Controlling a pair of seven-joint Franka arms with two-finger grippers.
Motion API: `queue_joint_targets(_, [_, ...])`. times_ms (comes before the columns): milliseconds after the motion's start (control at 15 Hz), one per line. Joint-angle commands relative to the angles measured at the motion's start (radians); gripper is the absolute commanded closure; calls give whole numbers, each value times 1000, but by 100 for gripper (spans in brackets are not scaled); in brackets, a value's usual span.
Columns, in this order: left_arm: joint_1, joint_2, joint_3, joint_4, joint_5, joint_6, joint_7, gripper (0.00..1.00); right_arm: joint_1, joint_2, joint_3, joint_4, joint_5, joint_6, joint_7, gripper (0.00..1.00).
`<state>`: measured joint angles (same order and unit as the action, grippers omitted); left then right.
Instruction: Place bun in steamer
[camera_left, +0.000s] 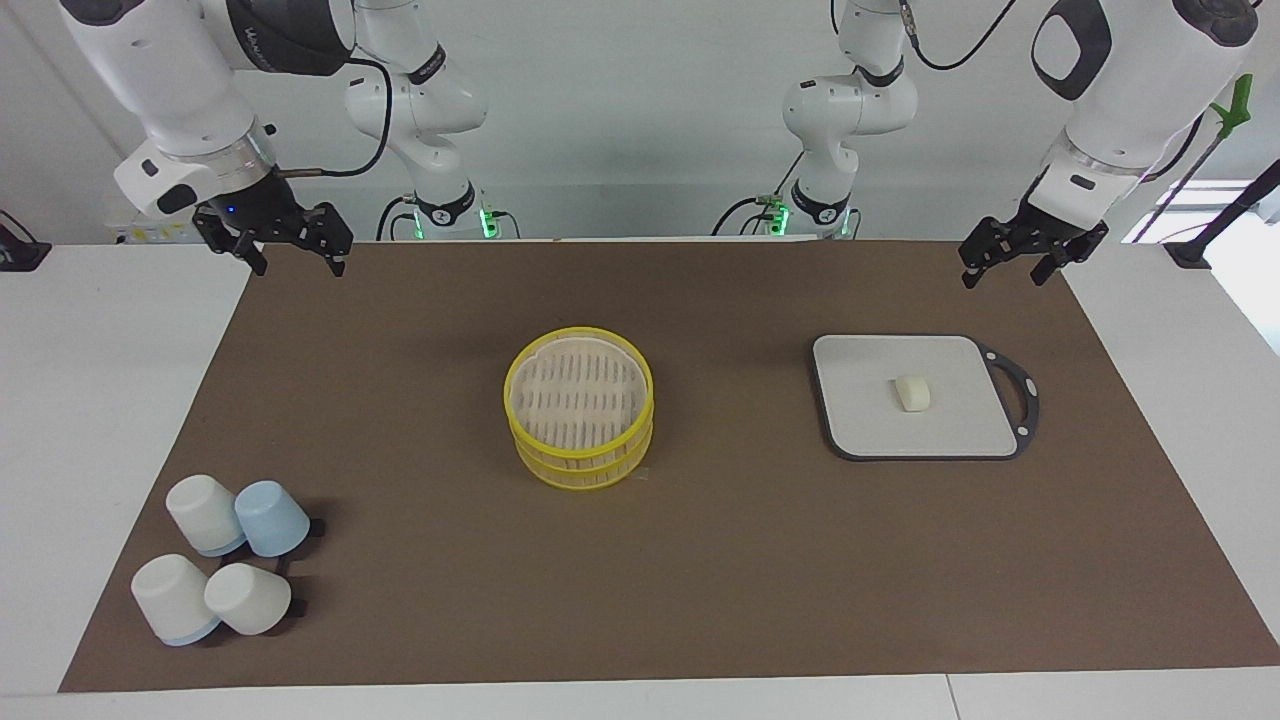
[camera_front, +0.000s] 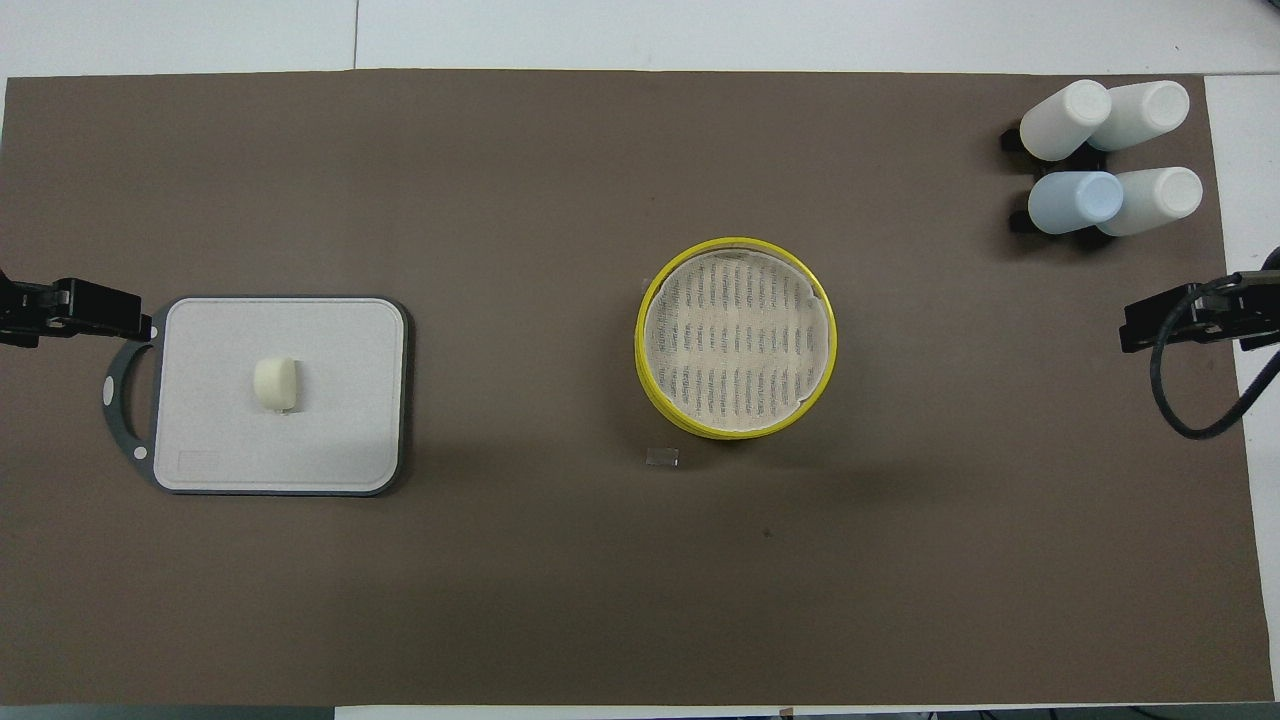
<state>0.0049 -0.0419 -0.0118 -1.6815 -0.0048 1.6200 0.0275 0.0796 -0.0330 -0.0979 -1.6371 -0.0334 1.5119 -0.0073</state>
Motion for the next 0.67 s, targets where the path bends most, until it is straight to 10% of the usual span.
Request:
queue_joint_targets(0, [-2, -36, 6, -26, -14, 3, -14, 0, 3, -1, 35, 3, 32, 31, -34, 0])
queue_joint_targets(267, [3, -55, 6, -69, -14, 20, 2, 0, 167, 45, 61, 25, 56, 56, 151, 0])
queue_joint_targets(600, [9, -121, 9, -335, -14, 271, 2, 0, 346, 307, 60, 270, 50, 65, 381, 0])
